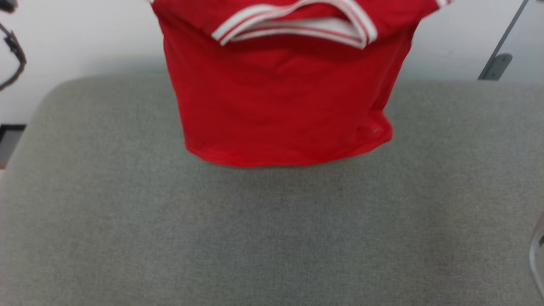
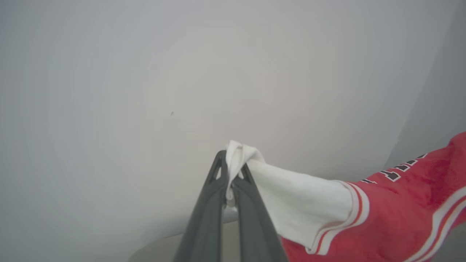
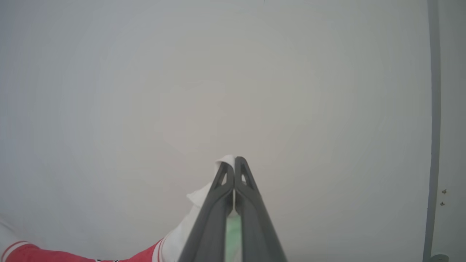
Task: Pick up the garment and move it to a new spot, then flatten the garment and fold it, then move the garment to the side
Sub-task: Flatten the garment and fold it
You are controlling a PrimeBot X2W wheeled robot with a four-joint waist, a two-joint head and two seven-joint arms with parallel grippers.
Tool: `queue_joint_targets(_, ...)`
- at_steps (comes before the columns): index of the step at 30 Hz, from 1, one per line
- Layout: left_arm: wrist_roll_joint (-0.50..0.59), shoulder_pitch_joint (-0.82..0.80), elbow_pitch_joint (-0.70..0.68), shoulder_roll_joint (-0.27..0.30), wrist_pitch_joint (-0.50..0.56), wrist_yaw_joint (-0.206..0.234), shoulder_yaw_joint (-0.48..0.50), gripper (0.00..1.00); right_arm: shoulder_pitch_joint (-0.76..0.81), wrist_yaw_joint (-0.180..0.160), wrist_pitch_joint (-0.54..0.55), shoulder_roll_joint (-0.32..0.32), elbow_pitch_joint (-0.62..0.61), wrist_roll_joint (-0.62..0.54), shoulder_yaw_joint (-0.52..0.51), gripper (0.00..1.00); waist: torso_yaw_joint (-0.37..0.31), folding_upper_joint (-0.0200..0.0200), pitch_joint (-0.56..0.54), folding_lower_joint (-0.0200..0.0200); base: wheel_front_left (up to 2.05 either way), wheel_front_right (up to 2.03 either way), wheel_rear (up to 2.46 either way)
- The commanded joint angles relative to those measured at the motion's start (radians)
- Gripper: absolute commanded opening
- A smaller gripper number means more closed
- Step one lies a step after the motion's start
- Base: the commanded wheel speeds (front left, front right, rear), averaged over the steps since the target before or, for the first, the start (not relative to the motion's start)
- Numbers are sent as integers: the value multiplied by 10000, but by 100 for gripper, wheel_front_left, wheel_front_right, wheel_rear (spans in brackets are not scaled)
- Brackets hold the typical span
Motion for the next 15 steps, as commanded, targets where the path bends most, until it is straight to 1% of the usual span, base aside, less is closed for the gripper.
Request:
queue_joint_targets(1, 125, -251, 159, -109, -259, -92, 2, 0, -259, -12, -357, -97, 162, -232, 116, 0, 15, 0, 603, -1, 0, 0, 0)
queue_joint_targets(9, 588, -1522, 1068, -688, -1627, -340, -111, 0, -1598, -12, -2430, -325, 1245, -1265, 446, 0, 75, 0, 2389, -1, 0, 0, 0)
queue_joint_targets(12, 889, -2096, 1389, -930, -2601, -380, -128, 0, -2034, -12, -3671, -415, 1548, -1814, 521, 0, 130, 0, 3030, -1, 0, 0, 0)
queue_joint_targets(15, 1209, -2778, 1650, -1102, -3762, -413, -80, 0, -2620, -12, -5200, -728, 1764, -2544, 792, 0, 234, 0, 3666, -1, 0, 0, 0)
